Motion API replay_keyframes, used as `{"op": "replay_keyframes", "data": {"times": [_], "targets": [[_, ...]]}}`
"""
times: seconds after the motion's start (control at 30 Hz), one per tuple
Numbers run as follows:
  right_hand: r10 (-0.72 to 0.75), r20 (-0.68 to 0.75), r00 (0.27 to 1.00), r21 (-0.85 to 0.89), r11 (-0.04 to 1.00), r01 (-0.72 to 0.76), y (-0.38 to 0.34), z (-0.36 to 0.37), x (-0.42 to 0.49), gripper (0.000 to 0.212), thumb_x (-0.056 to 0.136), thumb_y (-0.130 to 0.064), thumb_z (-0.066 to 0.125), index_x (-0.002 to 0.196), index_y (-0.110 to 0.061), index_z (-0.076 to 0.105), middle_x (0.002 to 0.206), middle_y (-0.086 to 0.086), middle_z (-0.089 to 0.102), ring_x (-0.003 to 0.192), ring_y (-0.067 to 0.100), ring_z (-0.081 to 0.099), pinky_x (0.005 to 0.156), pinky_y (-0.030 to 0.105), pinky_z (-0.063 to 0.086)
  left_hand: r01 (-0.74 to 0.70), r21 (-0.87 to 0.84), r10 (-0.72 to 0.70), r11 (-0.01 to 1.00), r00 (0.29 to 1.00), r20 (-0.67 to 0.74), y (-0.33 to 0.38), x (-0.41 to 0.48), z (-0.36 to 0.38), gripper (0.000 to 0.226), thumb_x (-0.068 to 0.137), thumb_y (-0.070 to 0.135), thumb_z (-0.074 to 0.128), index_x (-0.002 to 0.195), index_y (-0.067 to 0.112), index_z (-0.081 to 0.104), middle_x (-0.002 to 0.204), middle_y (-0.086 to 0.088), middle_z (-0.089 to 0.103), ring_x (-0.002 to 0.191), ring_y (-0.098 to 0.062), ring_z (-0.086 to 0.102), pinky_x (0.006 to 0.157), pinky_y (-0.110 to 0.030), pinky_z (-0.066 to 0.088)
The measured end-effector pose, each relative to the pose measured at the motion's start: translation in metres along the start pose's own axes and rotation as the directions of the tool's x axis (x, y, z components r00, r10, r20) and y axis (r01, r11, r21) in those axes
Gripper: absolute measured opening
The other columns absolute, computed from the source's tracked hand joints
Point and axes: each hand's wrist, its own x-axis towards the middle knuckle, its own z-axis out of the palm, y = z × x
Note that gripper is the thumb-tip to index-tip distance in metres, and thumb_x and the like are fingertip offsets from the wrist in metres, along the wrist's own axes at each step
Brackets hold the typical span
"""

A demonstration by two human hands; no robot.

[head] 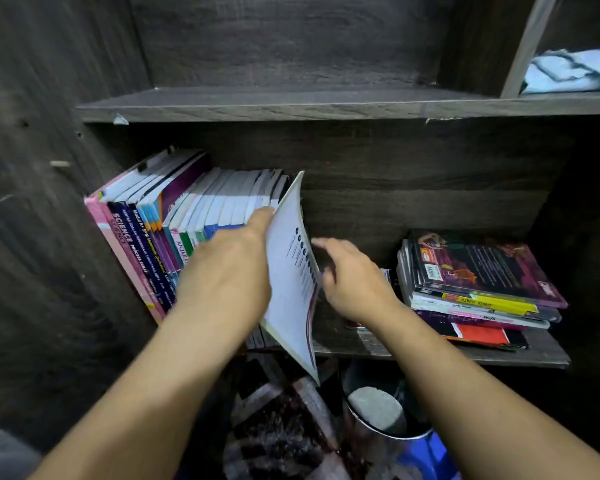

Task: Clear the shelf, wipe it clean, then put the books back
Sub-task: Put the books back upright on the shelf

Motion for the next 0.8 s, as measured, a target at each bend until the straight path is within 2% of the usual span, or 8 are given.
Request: {"op": "replay_keyframes", "data": {"times": [0.07,0.17,0.27,0.4,0.53,0.63,0.7,0.8], "targets": [[-0.04,-0.051,0.998,0.125,0.991,0.046,-0.011,-0.002,0.004,0.058,0.093,-0.013,0.049,0.147,-0.028,0.035,0.145,-0.002,0.041,0.127,0.017,0.046,0.104,0.03,0.038,0.009,0.03,-0.01,1.0,0.999,0.039,-0.012,-0.005,-0.021,0.056,0.09,0.023,0.063,0.137,0.038,0.037,0.109,-0.008,0.06,0.097,-0.03,0.059,0.08,-0.036,0.049],[-0.11,-0.033,0.993,0.269,0.956,0.115,-0.031,-0.001,0.007,0.066,0.094,-0.012,0.045,0.153,-0.031,0.02,0.155,-0.004,0.028,0.138,0.009,0.03,0.112,0.021,0.025,-0.029,0.109,0.015,0.994,0.992,0.125,-0.023,-0.016,-0.034,0.044,0.088,0.025,0.065,0.129,0.033,0.049,0.113,-0.004,0.061,0.103,-0.026,0.06,0.081,-0.033,0.049],[-0.138,-0.017,0.99,0.31,0.941,0.136,-0.039,0.004,0.012,0.072,0.091,-0.008,0.04,0.153,-0.035,0.016,0.158,-0.001,0.021,0.144,0.008,0.02,0.116,0.024,0.02,-0.038,0.154,0.015,0.987,0.989,0.148,-0.03,-0.022,-0.033,0.046,0.088,0.024,0.066,0.131,0.03,0.05,0.12,-0.004,0.061,0.107,-0.024,0.059,0.086,-0.034,0.049],[-0.114,0.028,0.993,0.362,0.927,0.096,-0.043,0.005,0.013,0.065,0.09,-0.001,0.04,0.148,-0.032,0.034,0.151,-0.002,0.035,0.138,0.009,0.032,0.111,0.018,0.024,-0.041,0.17,0.007,0.985,0.981,0.195,-0.041,-0.026,-0.028,0.047,0.087,0.028,0.069,0.13,0.029,0.05,0.12,-0.001,0.062,0.106,-0.023,0.06,0.089,-0.036,0.052],[-0.102,0.079,0.992,0.44,0.896,0.057,-0.04,0.006,0.013,0.061,0.092,-0.009,0.038,0.138,-0.048,0.034,0.145,-0.004,0.043,0.126,0.01,0.043,0.102,0.025,0.033,-0.017,0.186,-0.022,0.982,0.978,0.206,-0.055,-0.032,-0.034,0.051,0.087,0.029,0.069,0.133,0.033,0.048,0.124,-0.001,0.061,0.109,-0.023,0.059,0.09,-0.036,0.05],[-0.078,-0.009,0.997,0.449,0.891,0.074,-0.037,0.007,0.014,0.043,0.091,-0.026,0.041,0.124,-0.053,0.037,0.13,0.0,0.052,0.112,0.018,0.052,0.093,0.033,0.039,-0.009,0.207,-0.034,0.978,0.979,0.201,-0.06,-0.036,-0.039,0.054,0.088,0.03,0.067,0.137,0.034,0.045,0.126,-0.003,0.059,0.112,-0.024,0.058,0.093,-0.037,0.05],[-0.05,-0.063,0.997,0.397,0.915,0.071,-0.037,0.009,0.013,0.03,0.095,-0.041,0.045,0.123,-0.047,0.033,0.127,0.001,0.051,0.11,0.02,0.052,0.09,0.036,0.04,-0.013,0.207,-0.031,0.978,0.978,0.208,-0.058,-0.038,-0.041,0.053,0.089,0.029,0.066,0.137,0.033,0.044,0.127,-0.003,0.058,0.112,-0.024,0.058,0.093,-0.036,0.049],[0.035,-0.158,0.987,0.354,0.935,0.023,-0.035,0.015,0.01,0.039,0.094,-0.05,0.051,0.122,-0.04,0.027,0.136,0.001,0.045,0.111,0.022,0.051,0.091,0.04,0.043,-0.043,0.194,-0.001,0.98,0.975,0.223,-0.051,-0.038,-0.042,0.051,0.088,0.029,0.066,0.135,0.033,0.046,0.127,-0.001,0.058,0.111,-0.024,0.058,0.091,-0.036,0.05]]}}
